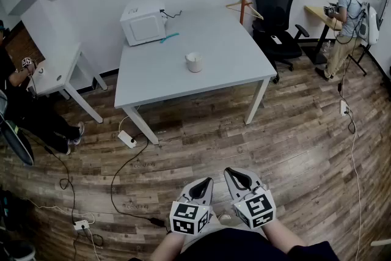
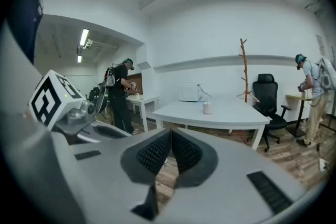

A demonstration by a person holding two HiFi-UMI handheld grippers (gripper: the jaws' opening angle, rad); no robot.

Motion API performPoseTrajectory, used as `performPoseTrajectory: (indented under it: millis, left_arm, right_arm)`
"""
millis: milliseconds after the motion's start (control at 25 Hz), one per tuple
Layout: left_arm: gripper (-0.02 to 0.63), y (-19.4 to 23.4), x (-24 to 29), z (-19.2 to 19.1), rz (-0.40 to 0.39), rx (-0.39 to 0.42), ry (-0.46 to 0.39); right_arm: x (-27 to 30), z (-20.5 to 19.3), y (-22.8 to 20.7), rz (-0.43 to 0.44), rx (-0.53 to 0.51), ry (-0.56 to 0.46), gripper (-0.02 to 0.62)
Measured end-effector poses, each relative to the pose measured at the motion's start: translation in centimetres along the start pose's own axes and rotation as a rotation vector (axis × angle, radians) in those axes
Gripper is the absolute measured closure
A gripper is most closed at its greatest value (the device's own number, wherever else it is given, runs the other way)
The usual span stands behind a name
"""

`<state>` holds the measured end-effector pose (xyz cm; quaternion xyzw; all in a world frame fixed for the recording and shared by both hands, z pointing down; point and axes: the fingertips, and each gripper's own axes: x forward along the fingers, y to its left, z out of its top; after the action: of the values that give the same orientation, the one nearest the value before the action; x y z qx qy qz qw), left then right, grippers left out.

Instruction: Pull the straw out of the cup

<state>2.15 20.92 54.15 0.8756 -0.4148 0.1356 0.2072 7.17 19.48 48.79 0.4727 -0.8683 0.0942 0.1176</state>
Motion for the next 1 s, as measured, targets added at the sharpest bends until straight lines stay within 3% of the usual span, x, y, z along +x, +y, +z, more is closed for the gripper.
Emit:
performPoseTrajectory:
  millis: [160,400,720,1000]
  left_arm:
    - [0.589,-1.6,-1.8,-1.0,0.011,0.014,0.019]
    - [0.589,-2.6,-2.9,-0.4,0.044,-0.039,-0.017]
    - [0.589,-4.9,-2.6,0.5,0.027,0.003,-0.046]
    - [0.589,-5.6,-2.4,1.4,0.042,-0.01,-0.08]
  right_arm:
    - [-2.2,0.6,0.8,-0.009,0.011,-0.018,0.566]
    - [-4.1,1.4,1.5,0.002,0.009,-0.058,0.566]
    - [-5.8,1.4,1.6,0.027,-0.047,-0.076,0.566]
    - [-6.3,1.5,1.5,0.044,-0.058,-0.085,0.565]
